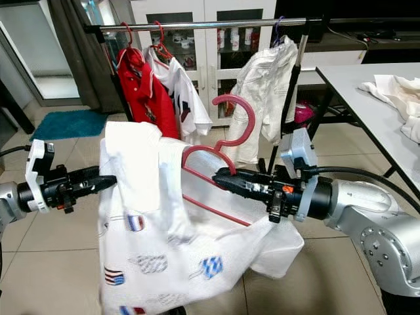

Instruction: Hang hanger

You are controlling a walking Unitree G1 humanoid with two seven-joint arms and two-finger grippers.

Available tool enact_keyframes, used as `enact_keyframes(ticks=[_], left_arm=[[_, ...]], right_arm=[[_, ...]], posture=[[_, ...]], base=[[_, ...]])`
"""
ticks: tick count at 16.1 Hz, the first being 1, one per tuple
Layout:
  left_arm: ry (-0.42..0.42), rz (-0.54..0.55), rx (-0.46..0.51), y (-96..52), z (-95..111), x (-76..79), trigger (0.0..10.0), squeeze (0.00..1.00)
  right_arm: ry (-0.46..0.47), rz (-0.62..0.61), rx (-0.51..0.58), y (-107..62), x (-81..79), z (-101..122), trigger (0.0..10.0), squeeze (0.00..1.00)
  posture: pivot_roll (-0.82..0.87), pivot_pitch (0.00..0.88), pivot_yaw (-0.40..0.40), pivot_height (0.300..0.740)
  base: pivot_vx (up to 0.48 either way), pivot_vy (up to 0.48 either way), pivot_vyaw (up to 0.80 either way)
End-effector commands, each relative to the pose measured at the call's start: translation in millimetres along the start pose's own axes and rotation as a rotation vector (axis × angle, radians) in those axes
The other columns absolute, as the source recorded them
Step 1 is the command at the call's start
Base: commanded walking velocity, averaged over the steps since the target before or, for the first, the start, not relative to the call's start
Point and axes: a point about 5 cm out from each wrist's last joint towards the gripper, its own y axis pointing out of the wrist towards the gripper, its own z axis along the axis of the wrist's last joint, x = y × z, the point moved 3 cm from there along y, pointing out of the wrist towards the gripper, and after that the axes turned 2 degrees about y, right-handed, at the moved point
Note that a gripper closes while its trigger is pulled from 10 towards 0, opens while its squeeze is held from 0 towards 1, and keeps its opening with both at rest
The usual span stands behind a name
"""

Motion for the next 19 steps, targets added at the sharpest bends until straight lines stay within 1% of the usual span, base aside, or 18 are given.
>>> enact_keyframes(ticks=[1, 2, 3, 5, 6, 10, 13, 14, 15, 16, 17, 18, 19], left_arm=[[-0.019, -0.006, 0.013, -0.9, 2, -0.4, 0.0, 0.00], [-0.066, -0.017, 0.019, 1.2, -1, 0.3, 0.0, 0.00], [-0.078, -0.017, 0.022, 3.4, -3, 0.1, 0.0, 0.00], [-0.079, -0.015, 0.024, 6.3, -5, -0.4, 0.0, 0.00], [-0.074, 0.006, 0.034, 8.9, -5, -3.0, 0.0, 0.00], [-0.064, 0.056, 0.069, 9.1, -3, -9.8, 0.0, 0.00], [-0.059, 0.079, 0.090, 8.6, -4, -11.4, 0.0, 0.00], [-0.065, 0.127, 0.114, 7.5, -3, -16.2, 0.0, 0.00], [-0.097, 0.238, 0.179, 4.7, 1, -28.7, 0.0, 0.00], [-0.110, 0.292, 0.201, 2.9, 1, -34.7, 0.0, 0.00], [-0.149, 0.406, 0.223, -1.3, -3, -45.9, 0.0, 0.00], [-0.201, 0.501, 0.220, -2.9, -13, -52.9, 0.0, 0.00], [-0.223, 0.528, 0.218, -2.6, -18, -54.2, 0.0, 0.00]], right_arm=[[-0.045, 0.041, 0.022, -0.1, -7.5, 11, 10.0, 0.00], [-0.040, 0.059, 0.024, 0.0, -9.6, 12, 10.0, 0.00], [-0.035, 0.068, 0.022, -0.3, -11.0, 11, 10.0, 0.00], [-0.034, 0.072, 0.020, -0.6, -11.6, 10, 10.0, 0.00], [-0.037, 0.071, 0.021, -0.1, -12.0, 11, 10.0, 0.00], [-0.036, 0.066, 0.022, -0.4, -12.0, 11, 10.0, 0.00], [-0.034, 0.061, 0.028, -0.3, -11.5, 11, 10.0, 0.00], [-0.034, 0.057, 0.036, -0.3, -10.7, 12, 10.0, 0.00], [-0.034, 0.051, 0.046, -0.4, -9.7, 14, 10.0, 0.00], [-0.034, 0.047, 0.051, -0.4, -9.2, 14, 10.0, 0.00], [-0.032, 0.040, 0.065, -0.3, -8.4, 15, 10.0, 0.00], [-0.032, 0.028, 0.078, 0.3, -6.8, 16, 10.0, 0.00], [-0.032, 0.024, 0.082, 0.6, -6.2, 17, 10.0, 0.00]], posture=[[-0.12, 0.000, 0.113, 0.740], [-0.12, 0.000, 0.113, 0.740], [-0.12, 0.000, 0.113, 0.740], [-0.12, 0.000, 0.114, 0.740], [-0.12, 0.000, 0.116, 0.740], [-0.12, 0.000, 0.116, 0.740], [-0.12, 0.000, 0.116, 0.740], [-0.12, 0.000, 0.115, 0.740], [-0.12, 0.000, 0.115, 0.740], [-0.12, 0.000, 0.115, 0.740], [-0.12, 0.000, 0.114, 0.740], [-0.11, 0.000, 0.115, 0.740], [-0.11, 0.000, 0.115, 0.740]], base=[[0.000, 0.000, 0.00], [0.000, 0.000, 0.00], [0.000, 0.000, 0.00], [0.000, 0.000, 0.00], [0.000, 0.000, 0.00], [0.000, 0.000, 0.00], [0.000, 0.000, 0.00], [0.000, 0.000, 0.00], [0.000, 0.000, 0.00], [0.000, 0.000, 0.00], [0.000, 0.000, 0.00], [0.000, 0.000, 0.00], [0.000, 0.000, 0.00]])
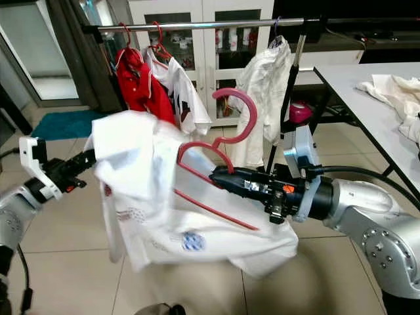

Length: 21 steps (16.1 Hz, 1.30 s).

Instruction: Hang hanger

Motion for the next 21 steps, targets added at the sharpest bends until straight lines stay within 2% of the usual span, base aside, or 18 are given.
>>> enact_keyframes(ticks=[1, 4, 5, 8, 10, 11, 13, 15, 16, 17, 19, 20, 21], left_arm=[[-0.030, 0.099, -0.015, -1.5, -11, -8.3, 0.0, 0.00], [-0.088, 0.403, -0.073, -5.9, -41, -29.9, 0.0, 0.00], [-0.096, 0.423, -0.077, -6.8, -44, -31.1, 0.0, 0.00], [-0.163, 0.647, -0.081, -22.0, -58, -48.5, 0.0, 0.00], [-0.157, 0.701, -0.083, -29.1, -61, -54.4, 0.0, 0.00], [-0.134, 0.689, -0.078, -29.4, -59, -54.4, 0.0, 0.00], [-0.064, 0.574, -0.011, -21.0, -44, -45.6, 0.0, 0.00], [-0.066, 0.574, 0.053, -24.1, -32, -49.7, 0.0, 0.00], [-0.102, 0.604, 0.075, -26.6, -30, -53.6, 0.0, 0.00], [-0.204, 0.736, 0.098, -35.6, -33, -64.5, 0.0, 0.00], [-0.297, 0.859, 0.141, -46.5, -37, -73.8, 0.0, 0.00], [-0.339, 0.928, 0.173, -55.5, -40, -79.3, 0.0, 0.00], [-0.339, 0.940, 0.171, -58.9, -45, -80.1, 0.0, 0.00]], right_arm=[[-0.035, -0.005, 0.047, -0.4, 0.2, 11, 10.0, 0.00], [-0.032, -0.078, 0.064, 0.8, 9.5, 13, 10.0, 0.00], [-0.032, -0.096, 0.066, 0.8, 11.7, 13, 10.0, 0.00], [-0.026, -0.202, 0.107, -1.1, 27.0, 18, 10.0, 0.00], [-0.022, -0.198, 0.116, -1.4, 27.2, 20, 10.0, 0.00], [-0.022, -0.196, 0.111, -0.9, 27.3, 20, 10.0, 0.00], [-0.026, -0.194, 0.094, 0.8, 26.4, 17, 10.0, 0.00], [-0.030, -0.209, 0.100, 1.0, 28.2, 18, 10.0, 0.00], [-0.029, -0.227, 0.112, 0.6, 30.9, 20, 10.0, 0.00], [-0.032, -0.267, 0.132, -0.4, 37.1, 23, 10.0, 0.00], [-0.035, -0.291, 0.135, -1.3, 40.9, 24, 10.0, 0.00], [-0.037, -0.301, 0.129, -2.0, 42.4, 23, 10.0, 0.00], [-0.038, -0.309, 0.122, -2.5, 43.4, 21, 10.0, 0.00]], posture=[[-0.11, 0.000, 0.115, 0.740], [-0.11, 0.000, 0.118, 0.740], [-0.12, 0.000, 0.118, 0.740], [-0.11, 0.000, 0.116, 0.740], [-0.11, 0.000, 0.113, 0.740], [-0.11, 0.000, 0.113, 0.740], [-0.11, 0.000, 0.110, 0.740], [-0.11, 0.000, 0.111, 0.740], [-0.11, 0.000, 0.111, 0.740], [-0.11, 0.000, 0.113, 0.740], [-0.11, 0.000, 0.113, 0.740], [-0.11, 0.000, 0.111, 0.740], [-0.11, 0.000, 0.110, 0.740]], base=[[0.000, 0.000, 0.00], [0.000, 0.000, 0.00], [0.000, 0.000, 0.00], [0.000, 0.000, 0.00], [0.000, 0.000, 0.00], [0.000, 0.000, 0.00], [0.000, 0.000, 0.00], [0.000, 0.000, 0.00], [0.000, 0.000, 0.00], [0.000, 0.000, 0.00], [0.000, 0.000, 0.00], [0.000, 0.000, 0.00], [0.000, 0.000, 0.00]])
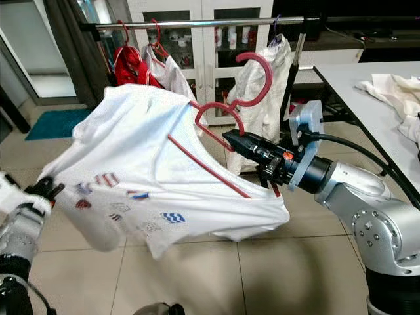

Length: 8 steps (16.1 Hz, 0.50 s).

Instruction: Hang hanger

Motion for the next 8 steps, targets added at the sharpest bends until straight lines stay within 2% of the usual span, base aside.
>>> enact_keyframes(ticks=[1, 3, 4, 5, 6, 7, 8], left_arm=[[-0.014, 0.032, 0.020, -2.2, 2, -8.6, 0.0, 0.00], [0.032, -0.058, -0.029, -2.3, -10, 7.5, 0.0, 0.00], [0.051, -0.151, -0.056, -3.2, -19, 24.3, 0.0, 0.00], [0.033, -0.268, -0.090, -6.1, -26, 42.4, 6.4, 0.00], [0.030, -0.373, -0.100, -10.6, -28, 56.1, 10.0, 0.00], [0.059, -0.399, -0.081, -11.8, -26, 58.2, 10.0, 0.43], [0.075, -0.388, -0.062, -11.0, -21, 54.3, 10.0, 1.00]], right_arm=[[-0.039, -0.036, 0.036, -2.6, 4.6, 9, 10.0, 0.00], [-0.038, -0.063, 0.053, 0.5, 8.1, 11, 10.0, 0.00], [-0.038, -0.073, 0.055, 2.8, 9.4, 11, 10.0, 0.00], [-0.046, -0.067, 0.042, 4.5, 7.7, 9, 10.0, 0.00], [-0.065, -0.058, 0.016, 5.3, 5.5, 5, 10.0, 0.00], [-0.083, -0.056, -0.005, 5.9, 4.4, 3, 10.0, 0.00], [-0.091, -0.057, -0.012, 6.1, 4.2, 2, 10.0, 0.00]], posture=[[-0.10, 0.000, 0.106, 0.740], [-0.10, 0.000, 0.104, 0.740], [-0.10, 0.000, 0.104, 0.740], [-0.10, 0.000, 0.103, 0.740], [-0.10, 0.000, 0.104, 0.740], [-0.10, 0.000, 0.104, 0.740], [-0.10, 0.000, 0.106, 0.740]], base=[[0.000, 0.000, 0.00], [0.000, 0.000, 0.00], [0.000, 0.000, 0.00], [0.000, 0.000, 0.00], [0.000, 0.000, 0.00], [0.000, 0.000, 0.00], [0.000, 0.000, 0.00]])
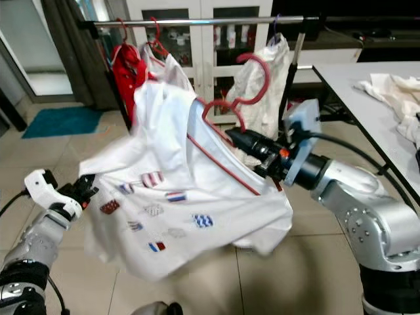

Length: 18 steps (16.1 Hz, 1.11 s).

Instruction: Hang hanger

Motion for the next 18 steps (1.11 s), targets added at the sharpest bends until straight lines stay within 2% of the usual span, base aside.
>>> enact_keyframes(ticks=[1, 2, 3, 5, 6, 10, 14, 15, 16, 17, 18], left_arm=[[0.031, 0.025, 0.057, -3.6, 19, -10.6, 10.0, 1.00], [0.065, 0.038, 0.085, -8.0, 35, -20.5, 10.0, 1.00], [0.107, 0.005, 0.096, -11.2, 46, -22.5, 10.0, 1.00], [0.195, -0.209, 0.063, -12.9, 52, 0.8, 10.0, 1.00], [0.265, -0.474, -0.004, -17.5, 53, 34.5, 10.0, 1.00], [0.331, -0.755, -0.080, -22.0, 64, 75.1, 10.0, 1.00], [0.364, -0.899, -0.117, -26.5, 77, 89.6, 10.0, 1.00], [0.375, -0.929, -0.125, -28.3, 82, 91.2, 10.0, 0.94], [0.382, -0.948, -0.136, -29.5, 84, 91.9, 10.0, 0.94], [0.419, -0.984, -0.174, -31.5, 86, 92.4, 10.0, 0.00], [0.440, -0.998, -0.197, -32.2, 85, 92.4, 10.0, 0.00]], right_arm=[[-0.055, 0.012, 0.010, 0.3, -4.1, 7, 10.0, 0.00], [-0.080, 0.011, -0.020, 0.4, -4.1, 4, 10.0, 0.00], [-0.101, 0.011, -0.043, 0.5, -3.8, 2, 10.0, 0.00], [-0.122, 0.025, -0.065, 1.6, -5.0, 0, 10.0, 0.00], [-0.137, 0.057, -0.081, 3.2, -8.7, -2, 10.0, 0.00], [-0.160, 0.097, -0.086, 5.8, -12.8, -1, 10.0, 0.00], [-0.158, 0.205, -0.078, 0.8, -27.2, 0, 10.0, 0.00], [-0.156, 0.235, -0.081, -1.0, -31.0, 0, 10.0, 0.00], [-0.156, 0.252, -0.084, -2.1, -33.1, -1, 10.0, 0.00], [-0.154, 0.287, -0.089, -4.2, -37.5, -2, 10.0, 0.00], [-0.152, 0.305, -0.091, -5.1, -39.6, -2, 10.0, 0.00]], posture=[[-0.10, 0.000, 0.105, 0.740], [-0.10, 0.000, 0.106, 0.740], [-0.10, 0.000, 0.105, 0.740], [-0.10, 0.000, 0.103, 0.740], [-0.09, 0.000, 0.102, 0.740], [-0.09, 0.000, 0.108, 0.740], [-0.10, 0.000, 0.119, 0.740], [-0.10, 0.000, 0.121, 0.740], [-0.10, 0.000, 0.121, 0.740], [-0.10, 0.000, 0.119, 0.740], [-0.10, 0.000, 0.119, 0.740]], base=[[0.000, 0.000, 0.00], [0.000, 0.000, 0.00], [0.000, 0.000, 0.00], [0.000, 0.000, 0.00], [0.000, 0.000, 0.00], [0.000, 0.000, 0.00], [0.000, 0.000, 0.00], [0.000, 0.000, 0.00], [0.000, 0.000, 0.00], [0.000, 0.000, 0.00], [0.000, 0.000, 0.00]])
